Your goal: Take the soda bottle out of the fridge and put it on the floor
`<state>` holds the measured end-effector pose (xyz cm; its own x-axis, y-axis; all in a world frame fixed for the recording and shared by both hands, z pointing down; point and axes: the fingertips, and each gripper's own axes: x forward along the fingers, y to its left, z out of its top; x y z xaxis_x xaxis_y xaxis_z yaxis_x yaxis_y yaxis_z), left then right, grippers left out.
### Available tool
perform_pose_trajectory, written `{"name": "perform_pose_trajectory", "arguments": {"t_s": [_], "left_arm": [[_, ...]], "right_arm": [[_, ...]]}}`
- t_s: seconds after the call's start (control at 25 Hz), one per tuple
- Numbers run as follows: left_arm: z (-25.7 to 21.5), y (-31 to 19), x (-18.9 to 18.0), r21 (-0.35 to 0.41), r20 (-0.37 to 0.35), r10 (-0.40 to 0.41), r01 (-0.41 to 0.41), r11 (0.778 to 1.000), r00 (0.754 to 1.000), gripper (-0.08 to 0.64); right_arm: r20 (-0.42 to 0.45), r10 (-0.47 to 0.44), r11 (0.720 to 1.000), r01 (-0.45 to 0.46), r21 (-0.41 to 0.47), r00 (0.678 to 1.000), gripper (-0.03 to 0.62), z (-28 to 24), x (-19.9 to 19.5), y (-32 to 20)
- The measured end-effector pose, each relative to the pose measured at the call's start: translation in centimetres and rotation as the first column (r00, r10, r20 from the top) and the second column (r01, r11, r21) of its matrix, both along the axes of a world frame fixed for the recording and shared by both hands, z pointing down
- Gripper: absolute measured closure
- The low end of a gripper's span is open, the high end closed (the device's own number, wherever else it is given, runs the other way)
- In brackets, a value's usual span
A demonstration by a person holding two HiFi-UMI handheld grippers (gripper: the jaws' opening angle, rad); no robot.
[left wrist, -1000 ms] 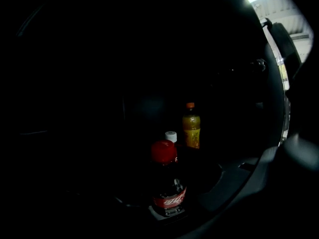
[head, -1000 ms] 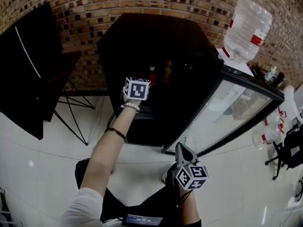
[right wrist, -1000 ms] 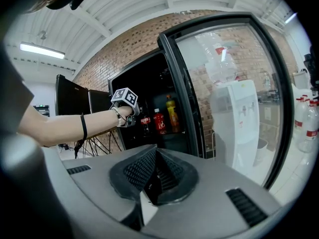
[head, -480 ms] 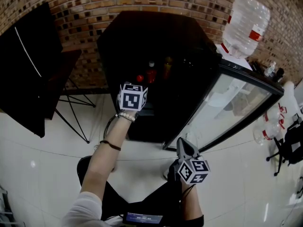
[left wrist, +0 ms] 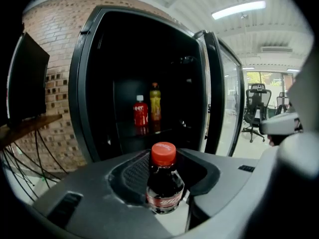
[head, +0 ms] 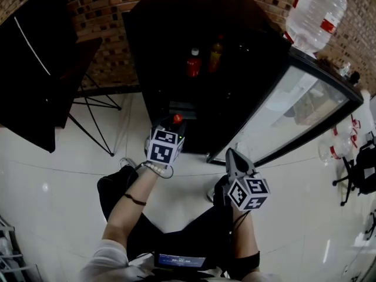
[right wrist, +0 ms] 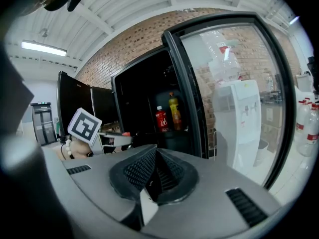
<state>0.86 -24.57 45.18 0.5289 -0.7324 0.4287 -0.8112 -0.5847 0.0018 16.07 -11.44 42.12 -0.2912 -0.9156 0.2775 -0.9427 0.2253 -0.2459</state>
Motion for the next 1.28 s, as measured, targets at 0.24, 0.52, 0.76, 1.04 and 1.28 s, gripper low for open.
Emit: {"name": "perform_pose_trajectory", "arguments": {"t_s": [0.24,0.52,0.76,1.04,1.28], "left_arm": [[12.6,3.1,-0.4,-0.162,0.063,0.018,-0.007,0.987,0.998,0.407],[26.0,5.0,0.0,-0.334,0.087,0.024,0.006,0.943,0.996,0.407],[37.4,6.7,-0.4,-0.416,0.127,0.009,0.045,0.908,0.992,0.405],[47.5,9.8,-1.0,-0.511,0.204,0.064,0.05,0.858,0.977,0.405],[52.7,12.2,-1.5,-0.568,0.248,0.124,0.041,0.822,0.961,0.403]], "right_arm": [[-0.041,-0.027,0.998,0.025,-0.059,0.999,0.578,2.5,-0.8,-0.7],[-0.079,-0.057,0.985,0.043,-0.169,0.995,0.578,6.2,-0.3,-1.4],[-0.115,-0.111,0.976,0.087,-0.2,0.987,0.578,7.1,-1.4,-1.4],[-0.083,-0.132,0.965,0.109,-0.238,0.988,0.578,8.1,-2.0,-1.5],[-0.073,-0.133,0.961,0.111,-0.254,0.988,0.577,8.5,-1.9,-1.6]]}}
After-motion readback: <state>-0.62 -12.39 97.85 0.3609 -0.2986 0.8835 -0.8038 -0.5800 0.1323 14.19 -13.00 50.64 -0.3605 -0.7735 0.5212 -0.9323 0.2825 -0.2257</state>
